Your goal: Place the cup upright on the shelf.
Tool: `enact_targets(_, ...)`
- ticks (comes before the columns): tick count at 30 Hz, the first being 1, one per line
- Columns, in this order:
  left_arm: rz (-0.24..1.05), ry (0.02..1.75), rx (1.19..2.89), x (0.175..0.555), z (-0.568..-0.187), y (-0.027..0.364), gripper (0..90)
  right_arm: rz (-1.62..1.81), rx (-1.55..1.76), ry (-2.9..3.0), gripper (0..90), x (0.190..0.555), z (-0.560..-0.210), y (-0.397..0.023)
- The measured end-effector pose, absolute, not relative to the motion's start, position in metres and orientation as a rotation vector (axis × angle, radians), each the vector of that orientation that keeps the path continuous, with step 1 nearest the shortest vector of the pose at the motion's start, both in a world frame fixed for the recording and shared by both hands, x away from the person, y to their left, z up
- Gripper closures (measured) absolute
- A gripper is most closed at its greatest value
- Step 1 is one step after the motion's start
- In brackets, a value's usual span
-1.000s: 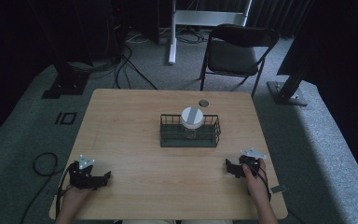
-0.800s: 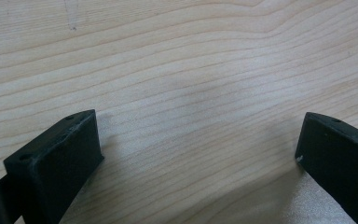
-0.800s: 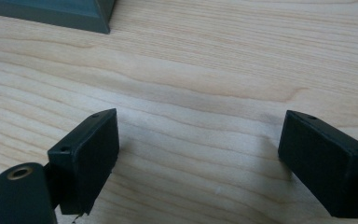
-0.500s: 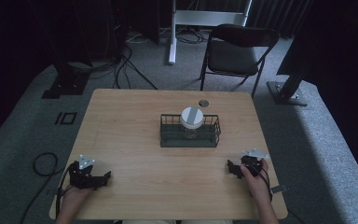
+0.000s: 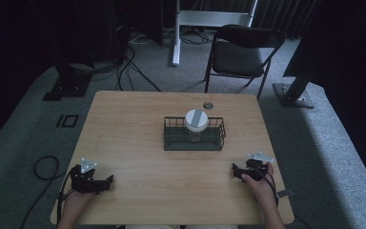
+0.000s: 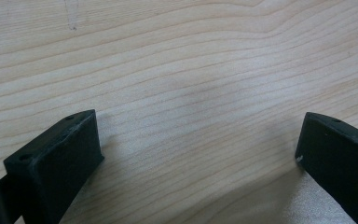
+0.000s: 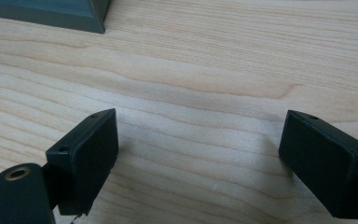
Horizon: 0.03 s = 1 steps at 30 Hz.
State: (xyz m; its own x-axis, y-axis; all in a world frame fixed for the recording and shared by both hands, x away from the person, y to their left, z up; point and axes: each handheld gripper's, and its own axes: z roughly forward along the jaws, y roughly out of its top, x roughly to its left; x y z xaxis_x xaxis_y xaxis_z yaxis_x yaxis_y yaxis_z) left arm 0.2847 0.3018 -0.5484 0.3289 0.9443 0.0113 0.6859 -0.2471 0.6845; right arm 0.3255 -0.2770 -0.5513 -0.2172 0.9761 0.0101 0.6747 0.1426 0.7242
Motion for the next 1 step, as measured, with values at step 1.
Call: enact_targets(1,0.579,1.431,2.016,0.2847,-0.5483,0.302,0.2,0.848,1.576,1.956,11.3,0.3255,-0.5513,-0.2769)
